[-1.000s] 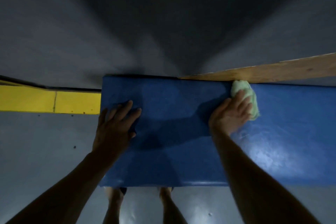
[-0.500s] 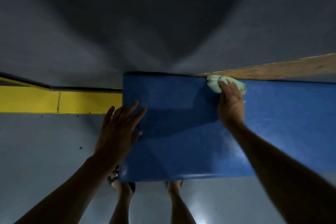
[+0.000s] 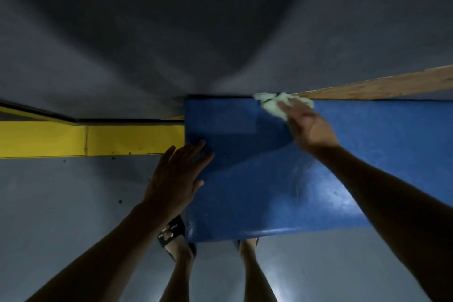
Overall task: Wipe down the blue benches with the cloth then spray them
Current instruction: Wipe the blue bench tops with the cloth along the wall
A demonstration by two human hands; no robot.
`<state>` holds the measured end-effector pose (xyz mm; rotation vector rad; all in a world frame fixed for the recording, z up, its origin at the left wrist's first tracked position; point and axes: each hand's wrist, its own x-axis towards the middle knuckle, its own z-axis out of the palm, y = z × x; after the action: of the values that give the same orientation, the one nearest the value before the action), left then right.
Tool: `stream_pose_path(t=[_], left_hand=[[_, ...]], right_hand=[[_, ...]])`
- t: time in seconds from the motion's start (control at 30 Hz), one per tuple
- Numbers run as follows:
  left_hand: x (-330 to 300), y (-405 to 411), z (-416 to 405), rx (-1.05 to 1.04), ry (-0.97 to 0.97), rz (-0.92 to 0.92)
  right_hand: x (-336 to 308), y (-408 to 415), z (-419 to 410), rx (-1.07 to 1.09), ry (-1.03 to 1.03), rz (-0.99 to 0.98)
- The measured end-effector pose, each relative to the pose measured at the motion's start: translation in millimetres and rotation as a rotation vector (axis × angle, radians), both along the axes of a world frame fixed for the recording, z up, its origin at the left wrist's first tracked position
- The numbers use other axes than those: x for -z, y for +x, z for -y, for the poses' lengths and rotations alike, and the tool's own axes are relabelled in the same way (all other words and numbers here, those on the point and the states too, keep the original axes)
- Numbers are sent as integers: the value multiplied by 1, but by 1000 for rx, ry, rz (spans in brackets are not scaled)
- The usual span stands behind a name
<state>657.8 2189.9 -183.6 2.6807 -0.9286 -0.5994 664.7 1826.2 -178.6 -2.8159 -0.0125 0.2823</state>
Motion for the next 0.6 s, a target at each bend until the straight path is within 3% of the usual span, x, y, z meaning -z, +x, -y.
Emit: stream_pose_path(t=[0.13, 0.23, 0.3, 0.47, 0.53, 0.6], left_hand=[[0, 2, 1, -5, -27, -26], [-1, 3, 1, -12, -40, -12], [0, 4, 1, -4, -23, -11], [0, 7, 1, -11, -5, -51], [0, 8, 2, -25, -10, -60], [-3, 7, 4, -44, -13, -71]], right_hand=[[22, -8, -66, 524, 39, 136], [33, 9, -155, 681, 80, 272], [27, 11, -178, 574, 121, 194], [18, -3, -90, -172, -81, 103], [17, -13, -43, -53, -145, 83], [12, -27, -25, 263, -186, 95]])
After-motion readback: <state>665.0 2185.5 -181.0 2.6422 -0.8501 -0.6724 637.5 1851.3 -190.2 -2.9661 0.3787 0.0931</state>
